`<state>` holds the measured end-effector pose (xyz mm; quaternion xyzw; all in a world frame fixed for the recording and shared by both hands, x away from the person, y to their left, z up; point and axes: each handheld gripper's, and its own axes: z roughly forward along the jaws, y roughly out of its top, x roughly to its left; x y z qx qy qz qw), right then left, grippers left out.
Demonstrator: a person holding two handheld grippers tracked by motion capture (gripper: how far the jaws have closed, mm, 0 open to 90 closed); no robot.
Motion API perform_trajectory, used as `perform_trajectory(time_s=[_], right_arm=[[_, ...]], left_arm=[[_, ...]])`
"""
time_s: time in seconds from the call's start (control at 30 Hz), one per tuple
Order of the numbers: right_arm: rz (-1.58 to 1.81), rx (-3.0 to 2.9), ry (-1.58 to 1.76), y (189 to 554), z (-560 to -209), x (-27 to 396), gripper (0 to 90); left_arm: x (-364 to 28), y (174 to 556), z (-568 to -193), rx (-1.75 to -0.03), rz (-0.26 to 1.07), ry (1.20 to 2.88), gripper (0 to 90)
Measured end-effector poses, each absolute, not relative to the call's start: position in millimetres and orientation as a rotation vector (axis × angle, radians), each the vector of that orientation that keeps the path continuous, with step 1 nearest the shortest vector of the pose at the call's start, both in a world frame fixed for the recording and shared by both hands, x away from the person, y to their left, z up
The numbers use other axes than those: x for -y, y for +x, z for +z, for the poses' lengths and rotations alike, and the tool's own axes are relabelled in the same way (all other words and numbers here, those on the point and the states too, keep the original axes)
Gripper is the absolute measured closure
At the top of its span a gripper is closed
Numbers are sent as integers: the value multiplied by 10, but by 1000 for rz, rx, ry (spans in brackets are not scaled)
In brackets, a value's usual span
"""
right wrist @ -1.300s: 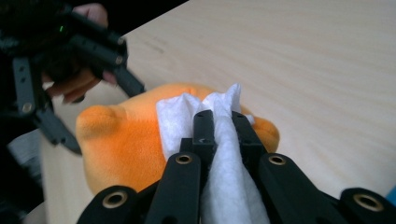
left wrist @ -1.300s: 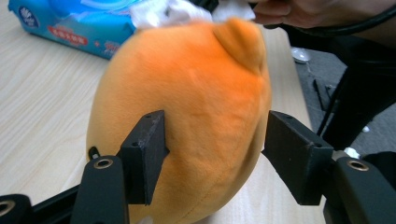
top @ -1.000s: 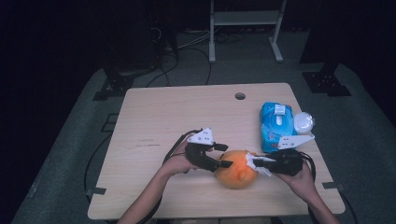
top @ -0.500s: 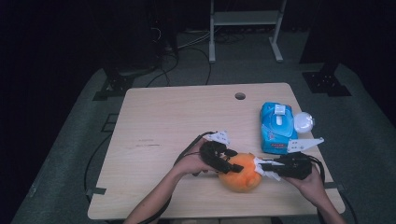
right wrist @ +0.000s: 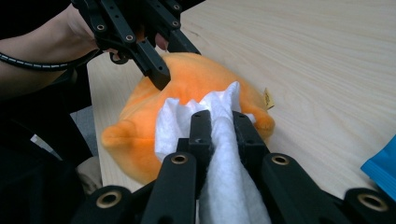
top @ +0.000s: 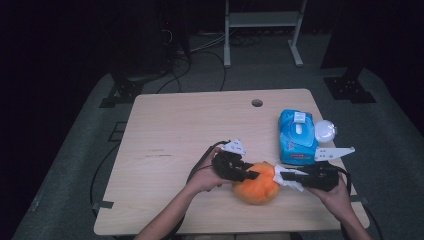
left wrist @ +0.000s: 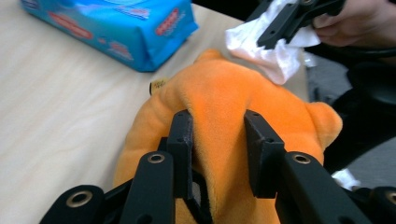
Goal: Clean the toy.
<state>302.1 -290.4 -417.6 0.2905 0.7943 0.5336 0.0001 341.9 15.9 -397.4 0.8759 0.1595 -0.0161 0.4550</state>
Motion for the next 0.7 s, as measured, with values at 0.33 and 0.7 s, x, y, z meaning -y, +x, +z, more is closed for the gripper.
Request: perform_trajectory(time_s=[0.33,0.7], right_arm=[[1538,-2505,950,3102,-4249,2938,781],[1431,-2531,1044,3200,-4455,3004,540]], left_arm=[[-450,3538,-3786,-471,84,2118,670],[-657,3683,-3792,-558,157,2134,665]])
